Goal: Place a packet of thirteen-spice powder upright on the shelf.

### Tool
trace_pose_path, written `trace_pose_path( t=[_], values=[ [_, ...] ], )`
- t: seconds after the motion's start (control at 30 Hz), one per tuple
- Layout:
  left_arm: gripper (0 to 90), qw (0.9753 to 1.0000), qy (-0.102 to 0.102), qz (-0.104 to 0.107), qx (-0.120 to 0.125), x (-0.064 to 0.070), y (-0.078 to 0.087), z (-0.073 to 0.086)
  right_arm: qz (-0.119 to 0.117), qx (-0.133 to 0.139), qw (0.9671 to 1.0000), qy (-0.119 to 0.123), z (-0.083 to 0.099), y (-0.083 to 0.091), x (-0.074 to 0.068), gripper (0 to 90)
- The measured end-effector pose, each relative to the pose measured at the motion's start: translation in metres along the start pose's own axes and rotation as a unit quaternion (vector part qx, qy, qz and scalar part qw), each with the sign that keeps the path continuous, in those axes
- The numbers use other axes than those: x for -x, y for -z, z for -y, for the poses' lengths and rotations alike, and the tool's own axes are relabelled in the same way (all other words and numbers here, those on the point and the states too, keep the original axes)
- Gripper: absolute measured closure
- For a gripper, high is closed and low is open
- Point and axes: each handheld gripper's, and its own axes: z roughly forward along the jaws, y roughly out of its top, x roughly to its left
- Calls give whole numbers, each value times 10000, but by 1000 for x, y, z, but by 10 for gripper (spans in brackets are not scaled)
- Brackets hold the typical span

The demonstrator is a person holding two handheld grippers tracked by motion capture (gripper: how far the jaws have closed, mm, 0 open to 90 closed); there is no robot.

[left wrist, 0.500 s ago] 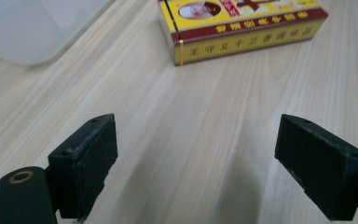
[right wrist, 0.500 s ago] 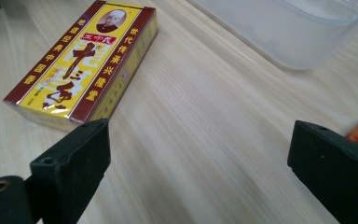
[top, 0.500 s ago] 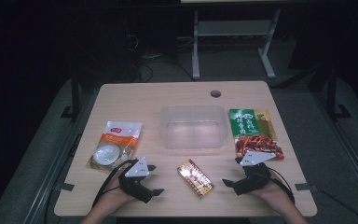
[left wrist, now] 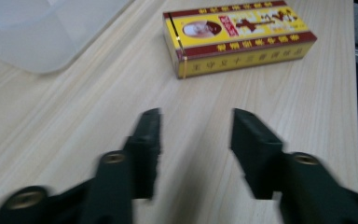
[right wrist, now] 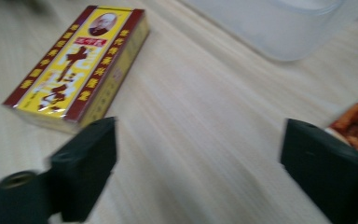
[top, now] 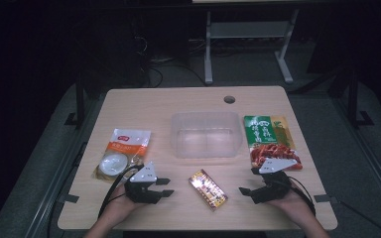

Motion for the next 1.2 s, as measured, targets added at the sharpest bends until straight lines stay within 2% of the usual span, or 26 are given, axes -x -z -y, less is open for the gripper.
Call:
trace_pose_path(
  t=[0.07,0.2,0.33,0.57,0.73,1.2],
  values=[
    [724,10000,33,42,3,-1,-1,-4,-51,-82,10000,9,0,-2,0,143],
    [894,9998,103,127,-72,-3,-5,-12,-58,-70,10000,38,-1,-3,-2,140],
    [896,9996,143,208,-85,-4,-8,-19,-20,-42,10000,51,-1,-1,-3,137],
    [897,9997,29,214,101,-11,-12,-38,-6,-27,10000,69,-1,-2,-2,137],
    [897,9994,-73,308,131,-16,-25,-51,-76,-154,9998,-76,0,-3,-2,143],
    [897,9984,-268,481,156,-22,-68,-82,-67,-189,9998,-13,0,-3,-1,142]
  ],
)
